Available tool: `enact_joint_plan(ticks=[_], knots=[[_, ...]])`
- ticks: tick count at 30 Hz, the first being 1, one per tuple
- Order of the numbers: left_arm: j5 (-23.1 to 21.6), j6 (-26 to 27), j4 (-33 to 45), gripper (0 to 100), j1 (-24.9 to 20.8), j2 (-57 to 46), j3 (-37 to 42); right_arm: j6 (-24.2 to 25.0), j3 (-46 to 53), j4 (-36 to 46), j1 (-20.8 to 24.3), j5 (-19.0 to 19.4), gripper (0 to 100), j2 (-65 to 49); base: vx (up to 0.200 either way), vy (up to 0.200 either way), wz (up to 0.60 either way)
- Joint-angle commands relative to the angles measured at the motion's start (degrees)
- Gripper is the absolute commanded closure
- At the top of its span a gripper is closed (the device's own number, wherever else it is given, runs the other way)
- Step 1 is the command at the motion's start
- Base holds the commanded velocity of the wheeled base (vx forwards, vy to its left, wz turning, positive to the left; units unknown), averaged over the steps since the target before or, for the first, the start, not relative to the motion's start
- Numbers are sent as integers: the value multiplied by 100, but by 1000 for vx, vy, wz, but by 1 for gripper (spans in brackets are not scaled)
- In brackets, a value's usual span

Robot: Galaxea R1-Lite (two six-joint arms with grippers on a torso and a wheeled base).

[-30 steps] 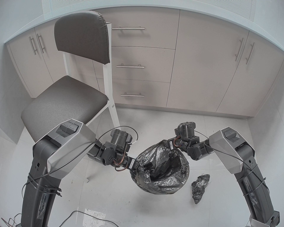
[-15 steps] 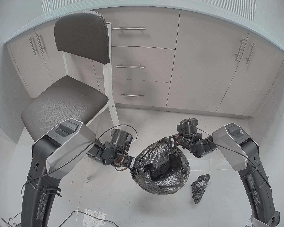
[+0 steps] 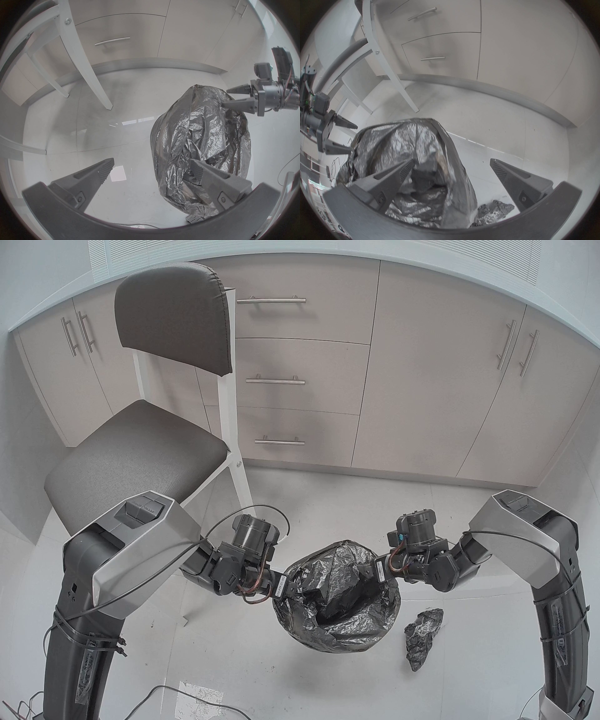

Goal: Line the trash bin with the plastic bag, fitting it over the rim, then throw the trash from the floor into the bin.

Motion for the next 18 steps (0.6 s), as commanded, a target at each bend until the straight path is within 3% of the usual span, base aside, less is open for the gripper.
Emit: enact_joint_plan(ticks=[1, 6, 18], knots=[[-1, -8, -56, 0, -61, -45, 94, 29, 820, -534, -172, 67, 0, -231, 0, 0, 0], [-1, -17, -56, 0, -166, -53, 103, 196, 1137, -974, -278, 67, 0, -152, 0, 0, 0], [61, -149, -127, 0, -368, 122, 23, 582, 1233, -983, -322, 67, 0, -178, 0, 0, 0]])
